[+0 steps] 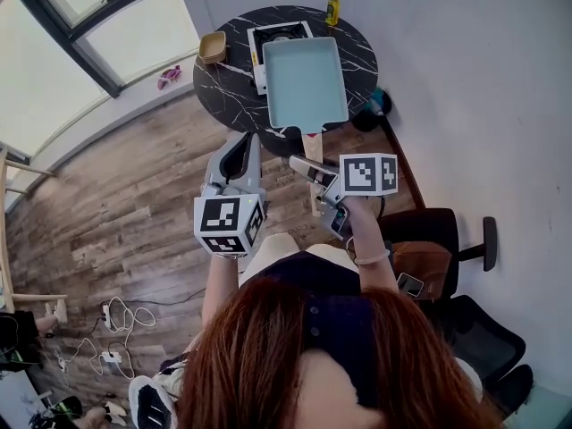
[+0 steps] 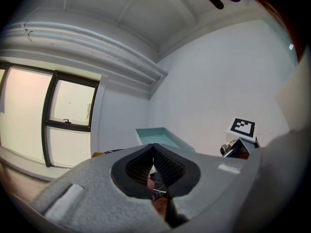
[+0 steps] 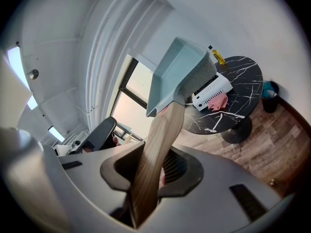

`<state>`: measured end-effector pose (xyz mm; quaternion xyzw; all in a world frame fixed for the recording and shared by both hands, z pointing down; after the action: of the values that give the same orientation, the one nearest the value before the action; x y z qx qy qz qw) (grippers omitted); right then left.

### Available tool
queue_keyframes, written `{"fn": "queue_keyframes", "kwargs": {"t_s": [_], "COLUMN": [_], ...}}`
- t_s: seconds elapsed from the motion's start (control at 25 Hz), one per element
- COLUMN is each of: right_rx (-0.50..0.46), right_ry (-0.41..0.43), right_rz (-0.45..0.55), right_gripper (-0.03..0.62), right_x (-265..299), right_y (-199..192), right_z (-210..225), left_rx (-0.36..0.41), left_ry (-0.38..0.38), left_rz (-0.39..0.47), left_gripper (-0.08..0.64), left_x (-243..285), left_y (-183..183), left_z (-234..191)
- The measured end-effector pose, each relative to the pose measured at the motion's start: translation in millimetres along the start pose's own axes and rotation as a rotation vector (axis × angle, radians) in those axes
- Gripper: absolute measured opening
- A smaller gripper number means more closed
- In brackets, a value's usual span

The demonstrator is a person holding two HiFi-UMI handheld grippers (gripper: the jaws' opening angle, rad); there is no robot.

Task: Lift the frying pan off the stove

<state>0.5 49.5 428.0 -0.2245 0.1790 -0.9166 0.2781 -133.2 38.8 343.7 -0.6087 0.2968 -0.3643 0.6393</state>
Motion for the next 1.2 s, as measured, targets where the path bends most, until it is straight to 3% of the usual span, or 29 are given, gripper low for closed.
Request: {"fn": "queue_keyframes", "kwargs": {"t_s": [1.2], "right_rx": [-0.005], "right_ry": [0.037], "right_rz": [-0.063], "right_gripper": [0.101], "right_x": [-73], "right_y": [-21], "right_z": [-6], "left_rx": [0.01], "left_ry": [0.063], "left_rz": [-0.042], "left_gripper": [0.012], "left_x": [-18], "left_y": [8], "left_z": [64]}}
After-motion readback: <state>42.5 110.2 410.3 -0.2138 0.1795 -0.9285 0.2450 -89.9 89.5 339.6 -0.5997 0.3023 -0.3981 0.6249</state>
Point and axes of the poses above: the fingertips, and each gripper's own axes: x forward along the fingers, z to its right, y out of its top, the point moved 5 cm from there along -x, backward along the fingers, and after that the axes turned 6 degrees about x, right-handed, at the moved point
